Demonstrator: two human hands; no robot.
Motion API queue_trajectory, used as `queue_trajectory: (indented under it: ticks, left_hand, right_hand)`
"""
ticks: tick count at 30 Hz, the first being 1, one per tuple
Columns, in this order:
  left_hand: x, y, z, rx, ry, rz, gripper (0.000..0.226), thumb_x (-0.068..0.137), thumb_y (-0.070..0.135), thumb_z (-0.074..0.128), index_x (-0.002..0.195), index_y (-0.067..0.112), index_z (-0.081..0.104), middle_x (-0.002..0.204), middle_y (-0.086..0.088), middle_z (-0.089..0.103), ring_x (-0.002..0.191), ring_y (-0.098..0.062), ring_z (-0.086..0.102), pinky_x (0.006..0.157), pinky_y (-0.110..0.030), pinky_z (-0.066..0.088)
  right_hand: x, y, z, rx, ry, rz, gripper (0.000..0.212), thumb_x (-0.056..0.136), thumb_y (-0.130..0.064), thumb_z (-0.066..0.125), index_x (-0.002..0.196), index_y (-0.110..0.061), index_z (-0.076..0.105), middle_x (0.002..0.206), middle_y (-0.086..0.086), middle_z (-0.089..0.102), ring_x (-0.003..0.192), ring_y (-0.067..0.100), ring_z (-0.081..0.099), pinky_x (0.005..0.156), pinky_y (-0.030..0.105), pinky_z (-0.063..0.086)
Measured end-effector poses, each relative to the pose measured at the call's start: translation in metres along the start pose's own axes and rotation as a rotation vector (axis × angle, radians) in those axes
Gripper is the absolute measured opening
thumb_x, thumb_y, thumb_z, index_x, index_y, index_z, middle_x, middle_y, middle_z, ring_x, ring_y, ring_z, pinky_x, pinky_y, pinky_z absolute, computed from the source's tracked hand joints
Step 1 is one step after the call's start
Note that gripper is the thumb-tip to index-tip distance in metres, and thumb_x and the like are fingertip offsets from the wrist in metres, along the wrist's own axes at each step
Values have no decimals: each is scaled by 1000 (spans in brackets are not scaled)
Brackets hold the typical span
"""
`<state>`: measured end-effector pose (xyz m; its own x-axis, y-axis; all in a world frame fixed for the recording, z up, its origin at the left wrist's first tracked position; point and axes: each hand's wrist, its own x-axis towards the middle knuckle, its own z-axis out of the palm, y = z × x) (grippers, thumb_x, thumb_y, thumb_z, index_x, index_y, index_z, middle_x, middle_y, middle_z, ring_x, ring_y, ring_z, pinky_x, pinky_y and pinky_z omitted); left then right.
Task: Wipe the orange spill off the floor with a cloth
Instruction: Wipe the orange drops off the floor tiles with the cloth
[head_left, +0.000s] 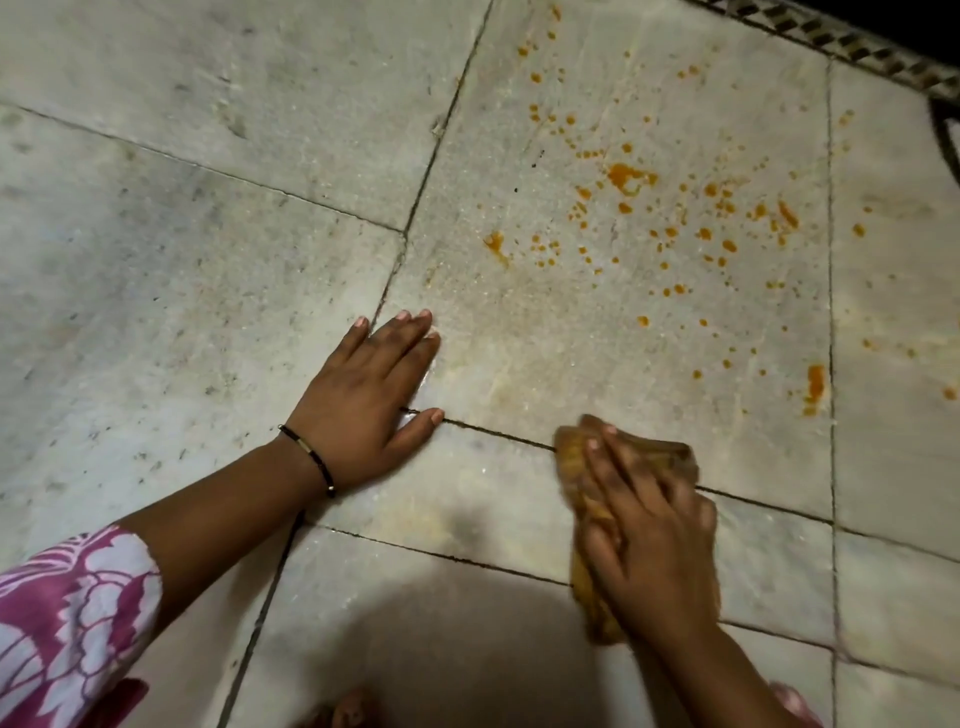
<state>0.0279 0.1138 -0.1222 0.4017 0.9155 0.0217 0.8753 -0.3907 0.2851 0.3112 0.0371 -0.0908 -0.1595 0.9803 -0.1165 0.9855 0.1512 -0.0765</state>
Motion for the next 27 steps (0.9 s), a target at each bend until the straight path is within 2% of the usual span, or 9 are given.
queue_trajectory:
  ticks: [5, 7, 9, 13, 16, 19, 22, 24, 27]
  left_hand:
    - [6, 1, -9, 34, -61, 42, 72, 86, 54, 37, 138, 4, 43, 149, -15, 37, 137, -31, 34, 112, -50, 23]
    - [18, -3, -21, 98, -107, 131, 75, 86, 59, 34, 138, 5, 44, 148, -15, 39, 136, -32, 36, 111, -53, 24]
    - [38, -8, -36, 176, -143, 275, 77, 90, 62, 27, 139, 5, 43, 147, -16, 40, 134, -33, 40, 111, -52, 25]
    - [85, -8, -49, 261, -212, 586, 80, 92, 63, 23, 144, 4, 34, 149, -17, 36, 135, -31, 39, 112, -46, 18]
    - [112, 15, -37, 250, -221, 812, 79, 93, 63, 23, 146, 4, 27, 151, -16, 35, 138, -29, 35, 114, -45, 15]
    - [121, 43, -14, 167, -189, 756, 80, 93, 63, 21, 149, 6, 24, 155, -12, 26, 143, -25, 25, 116, -46, 11]
    - [107, 53, 12, 107, -232, 644, 85, 91, 68, 17, 151, 8, 18, 158, -12, 16, 145, -27, 18, 117, -49, 10]
    - [98, 52, 21, 148, -237, 666, 89, 89, 70, 20, 151, 7, 16, 159, -12, 13, 146, -26, 15, 117, -50, 11]
    - [99, 52, 21, 152, -221, 672, 89, 89, 70, 25, 151, 7, 16, 159, -11, 15, 146, -24, 15, 117, -51, 12]
  right_hand:
    - [68, 30, -9, -15, 67, 294, 68, 82, -49, 33, 147, -31, 28, 150, -3, 33, 121, 29, 30, 94, 49, 28]
    - [104, 21, -10, -23, 62, 294, 67, 84, -48, 36, 148, -30, 25, 152, -3, 29, 126, 30, 26, 102, 51, 22]
    - [113, 1, -7, -20, 53, 171, 66, 84, -47, 36, 146, -26, 30, 150, 2, 34, 126, 31, 29, 104, 50, 19]
    - [52, -18, 4, 16, 37, -1, 68, 77, -47, 38, 142, -28, 41, 143, -3, 47, 120, 25, 34, 100, 46, 20]
    - [-6, 16, 7, -35, 21, 179, 66, 76, -49, 40, 140, -32, 43, 138, -4, 52, 117, 22, 36, 95, 42, 22]
    - [-11, 47, -3, 109, -2, 438, 65, 79, -51, 32, 143, -41, 33, 148, -9, 39, 126, 22, 30, 97, 42, 21]
    - [37, 47, -8, 137, 89, 600, 62, 83, -48, 35, 144, -42, 28, 151, -9, 31, 129, 25, 25, 99, 47, 23]
    - [74, 37, -8, 125, 89, 557, 58, 85, -45, 39, 143, -40, 32, 152, -7, 31, 128, 26, 24, 100, 46, 21]
    - [82, 21, -1, 110, 90, 378, 59, 80, -41, 36, 138, -39, 42, 148, -5, 38, 121, 24, 28, 99, 47, 24]
